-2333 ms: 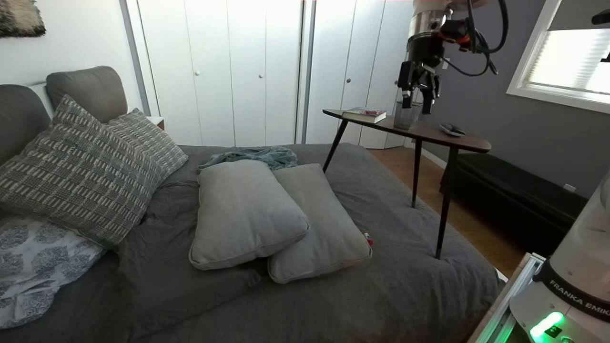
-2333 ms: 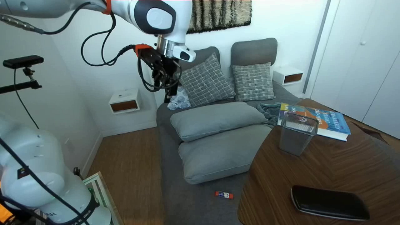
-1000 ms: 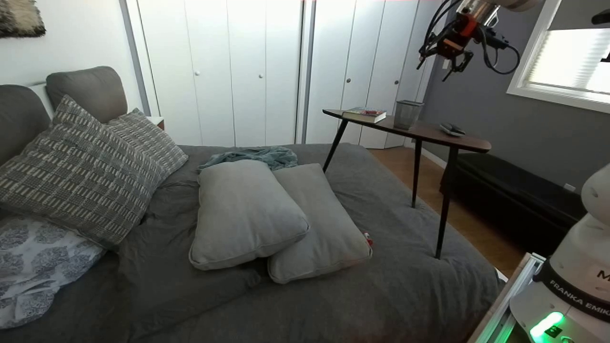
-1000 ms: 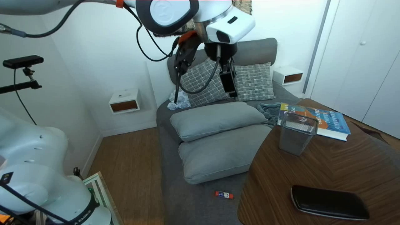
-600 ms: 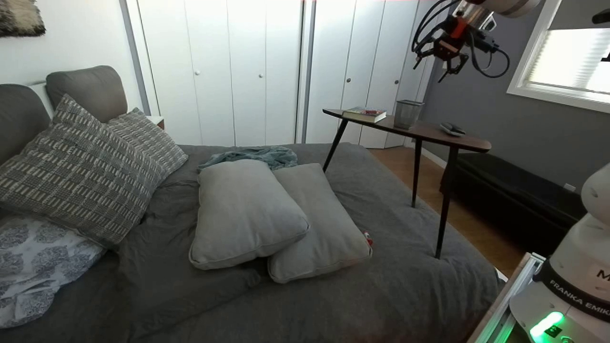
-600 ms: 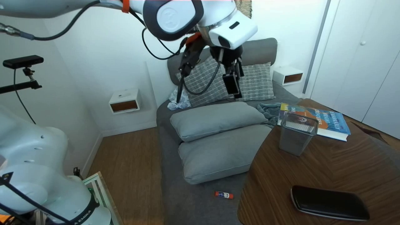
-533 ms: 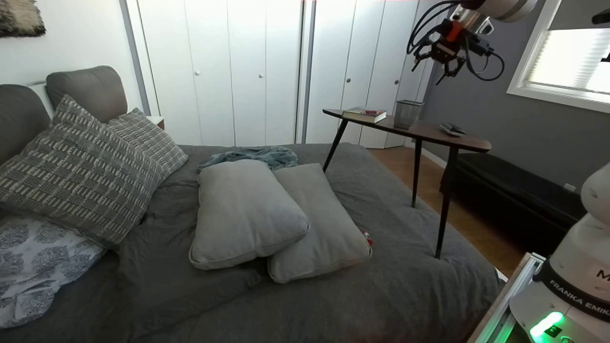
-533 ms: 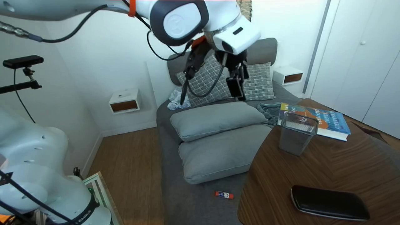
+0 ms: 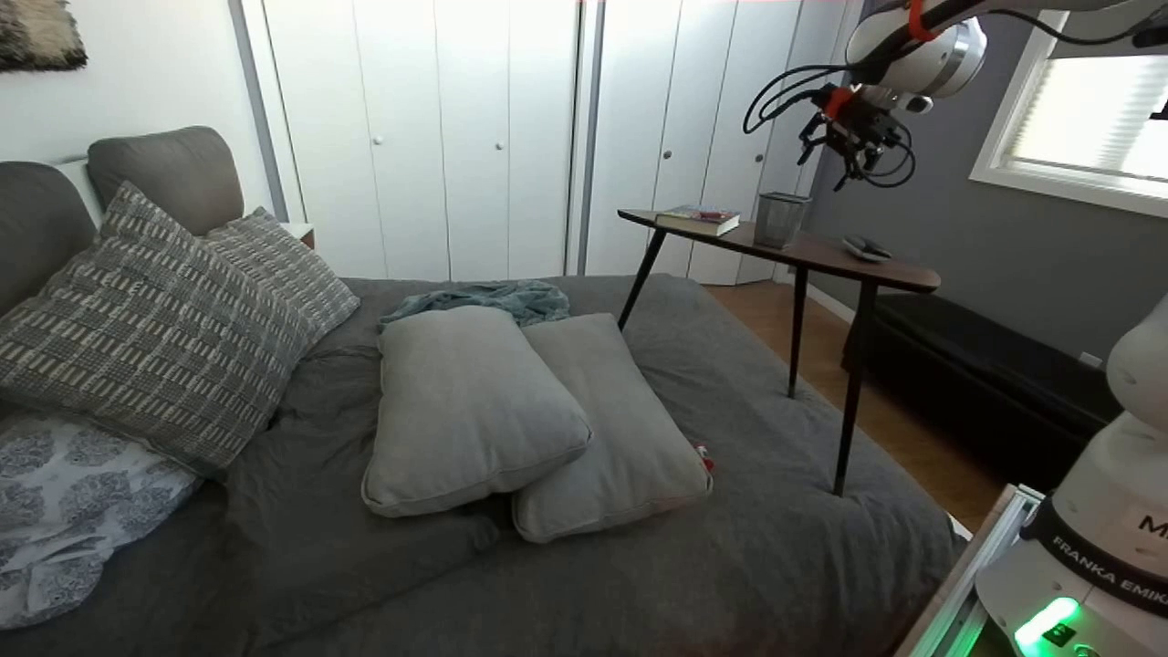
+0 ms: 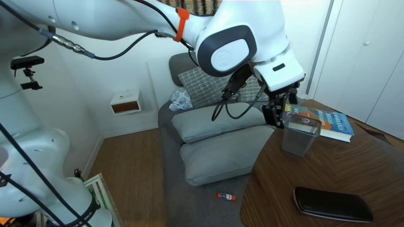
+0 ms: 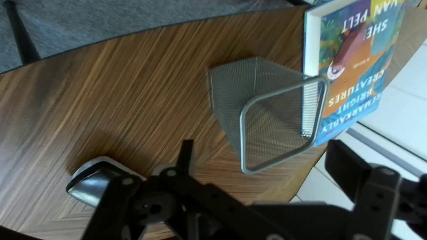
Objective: Place the small bin on the bed
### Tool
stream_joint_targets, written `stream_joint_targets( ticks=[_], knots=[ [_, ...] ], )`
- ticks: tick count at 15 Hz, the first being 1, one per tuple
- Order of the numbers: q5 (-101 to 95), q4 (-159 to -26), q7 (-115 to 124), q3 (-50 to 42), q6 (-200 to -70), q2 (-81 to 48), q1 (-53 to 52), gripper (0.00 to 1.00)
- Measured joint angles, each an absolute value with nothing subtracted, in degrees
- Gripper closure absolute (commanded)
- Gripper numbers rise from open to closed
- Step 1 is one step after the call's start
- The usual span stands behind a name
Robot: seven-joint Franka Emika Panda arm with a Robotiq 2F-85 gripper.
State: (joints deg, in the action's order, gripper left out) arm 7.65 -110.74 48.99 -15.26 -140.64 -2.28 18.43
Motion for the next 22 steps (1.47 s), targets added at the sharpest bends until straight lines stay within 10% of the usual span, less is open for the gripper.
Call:
stream_joint_targets(
  ticks=[6,18,22],
  knots=[
    [8.5,-104.4,51.6,-17.7,-139.2,-9.8,18.5,0.02],
    [10.6,-95.9,49.0,-18.2,-130.6,-18.4,19.1,0.96],
    [10.6,-94.2,49.0,-18.2,-130.1,-18.3,18.7,0.99]
  ],
)
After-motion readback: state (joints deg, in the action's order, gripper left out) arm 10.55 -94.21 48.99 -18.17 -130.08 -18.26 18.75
